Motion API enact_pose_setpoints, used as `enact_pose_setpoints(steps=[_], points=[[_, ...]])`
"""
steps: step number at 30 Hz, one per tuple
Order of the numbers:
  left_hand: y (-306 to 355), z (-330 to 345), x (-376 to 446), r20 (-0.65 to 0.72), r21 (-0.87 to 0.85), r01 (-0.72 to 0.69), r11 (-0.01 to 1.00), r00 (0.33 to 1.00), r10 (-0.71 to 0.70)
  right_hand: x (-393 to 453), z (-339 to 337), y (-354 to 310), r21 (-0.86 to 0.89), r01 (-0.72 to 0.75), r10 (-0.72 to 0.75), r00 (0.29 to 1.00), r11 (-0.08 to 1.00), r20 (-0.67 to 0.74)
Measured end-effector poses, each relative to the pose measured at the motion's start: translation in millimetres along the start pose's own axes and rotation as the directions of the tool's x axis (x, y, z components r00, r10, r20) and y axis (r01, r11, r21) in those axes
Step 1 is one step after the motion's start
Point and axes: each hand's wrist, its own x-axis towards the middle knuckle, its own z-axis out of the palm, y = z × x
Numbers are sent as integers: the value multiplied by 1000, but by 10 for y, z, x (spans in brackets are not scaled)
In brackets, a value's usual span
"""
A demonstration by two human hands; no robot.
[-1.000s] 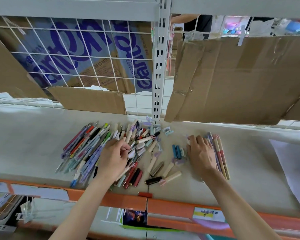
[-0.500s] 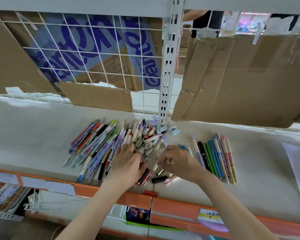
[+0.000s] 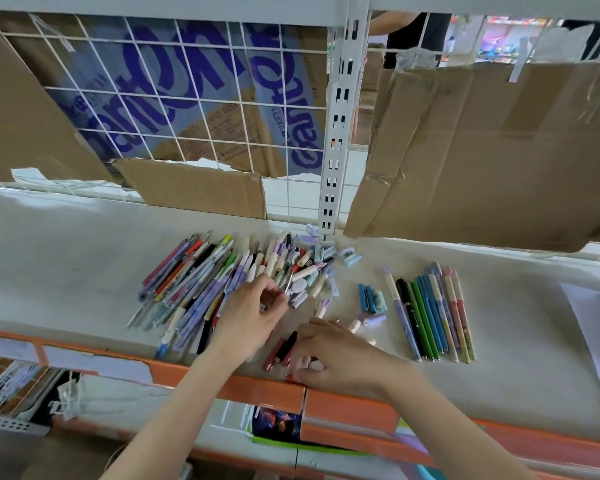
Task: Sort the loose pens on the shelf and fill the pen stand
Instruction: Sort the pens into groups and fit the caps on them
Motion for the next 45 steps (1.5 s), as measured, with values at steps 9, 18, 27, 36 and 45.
enact_pose_setpoints(steps=[9, 18, 27, 36, 45], points=[[-53, -46, -43, 14, -94, 17, 995, 1000, -16, 52, -3, -46, -178, 67, -84, 993, 982, -86], [-121, -6, -107, 61, -143, 43, 989, 998, -34, 59, 107, 71, -56, 108, -114, 984, 993, -134], [-113, -8, -214, 99, -288, 107, 952, 992, -82, 44, -78, 106, 651, -19, 402, 799, 759, -446], [17, 39, -282, 101, -279, 36, 960, 995, -8, -9, -126, 83, 900, 218, 683, 591, 376, -429], [116, 17, -286, 142, -322, 59, 945, 990, -13, 21, -71, -17, 905, 187, 627, 667, 382, -402]])
